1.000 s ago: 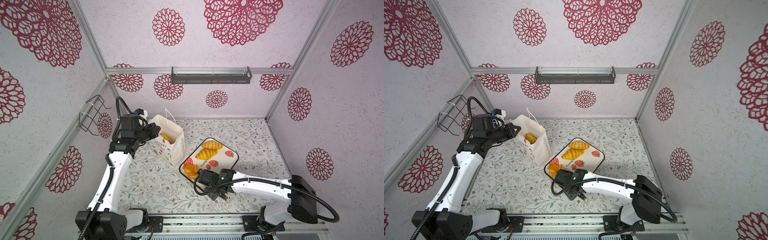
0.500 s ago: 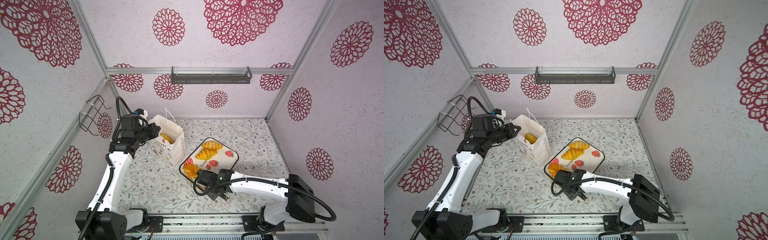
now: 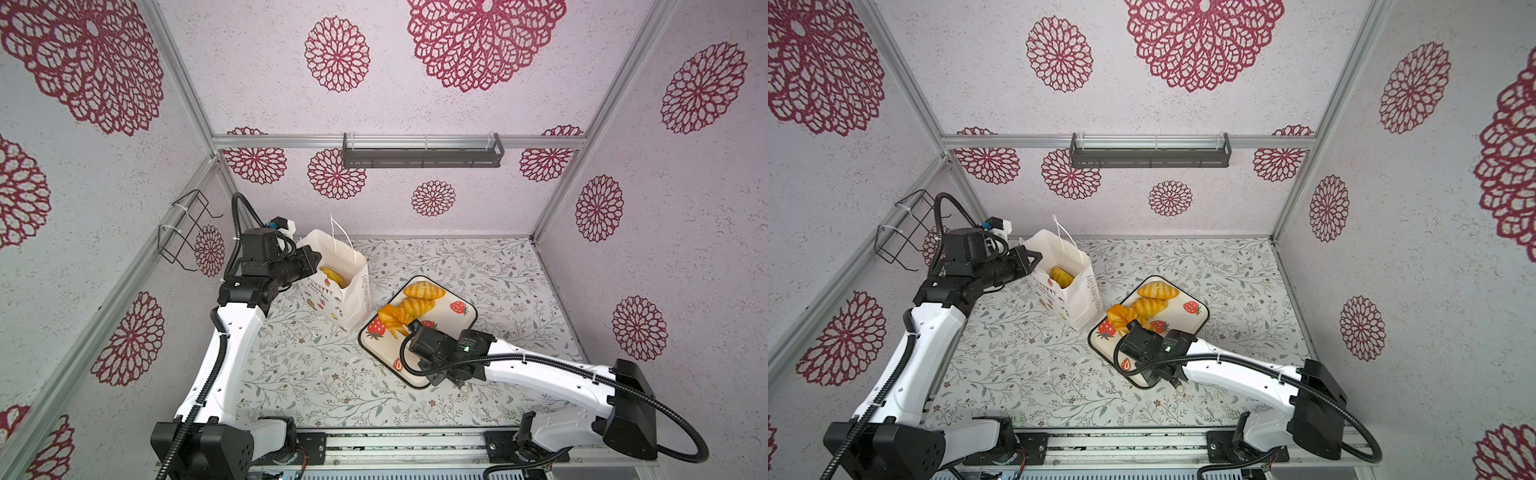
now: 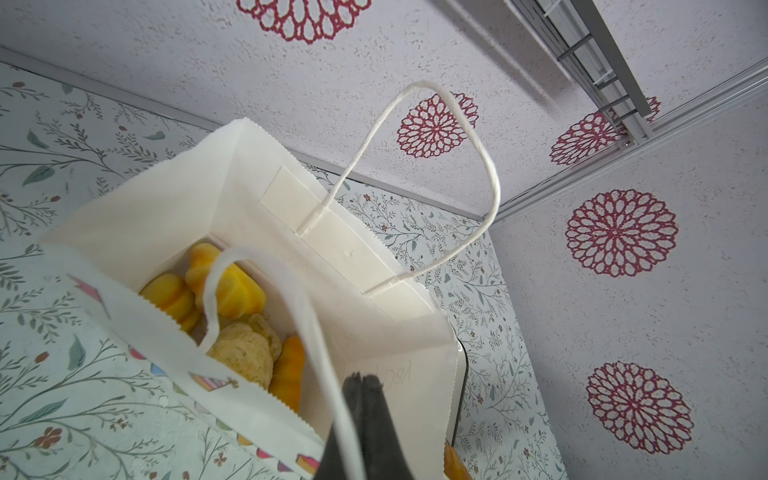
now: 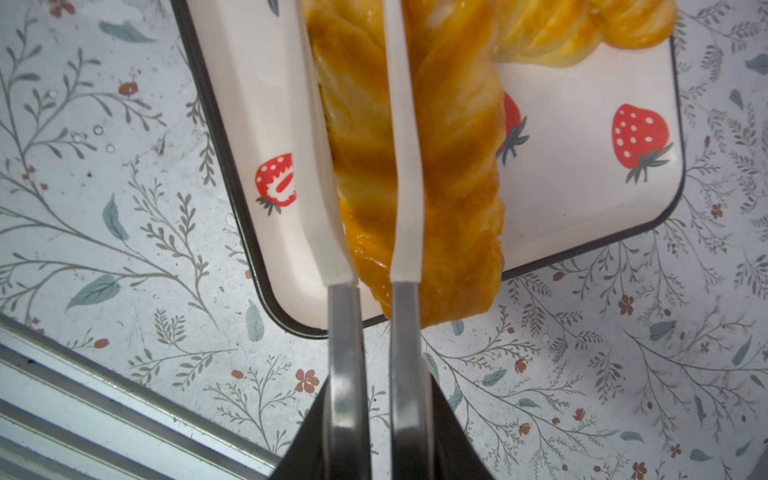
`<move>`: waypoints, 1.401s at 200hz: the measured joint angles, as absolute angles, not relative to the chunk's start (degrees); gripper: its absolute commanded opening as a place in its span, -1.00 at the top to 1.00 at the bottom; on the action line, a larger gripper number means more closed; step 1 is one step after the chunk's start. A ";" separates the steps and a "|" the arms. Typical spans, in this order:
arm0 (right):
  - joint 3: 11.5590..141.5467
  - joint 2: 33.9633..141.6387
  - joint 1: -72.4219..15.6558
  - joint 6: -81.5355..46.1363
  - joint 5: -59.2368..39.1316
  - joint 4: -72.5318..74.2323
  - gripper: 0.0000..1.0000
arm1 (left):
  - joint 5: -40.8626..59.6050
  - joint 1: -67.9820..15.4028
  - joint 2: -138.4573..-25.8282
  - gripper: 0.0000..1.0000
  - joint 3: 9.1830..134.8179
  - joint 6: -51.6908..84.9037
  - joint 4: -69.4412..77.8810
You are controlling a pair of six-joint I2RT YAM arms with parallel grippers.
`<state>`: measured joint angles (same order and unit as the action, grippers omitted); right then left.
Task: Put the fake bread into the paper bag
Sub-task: 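Lift the braided loaf upright off the tray with the right tongs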
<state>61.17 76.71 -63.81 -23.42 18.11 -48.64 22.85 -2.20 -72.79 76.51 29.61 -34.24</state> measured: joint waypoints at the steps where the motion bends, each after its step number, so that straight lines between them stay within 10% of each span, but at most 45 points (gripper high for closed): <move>1: 61.17 76.64 -63.79 -23.46 18.13 -48.62 0.73 | 22.85 -2.20 -72.79 1.00 76.51 29.61 -34.26; 280: 79.44 73.32 -63.02 -19.97 24.49 -46.52 0.74 | 23.07 -2.20 -72.79 1.00 77.10 29.63 -34.68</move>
<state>79.44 73.32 -63.02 -19.97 24.49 -46.52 23.07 -2.20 -72.79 77.10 29.63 -34.68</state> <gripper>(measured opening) 0.137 0.030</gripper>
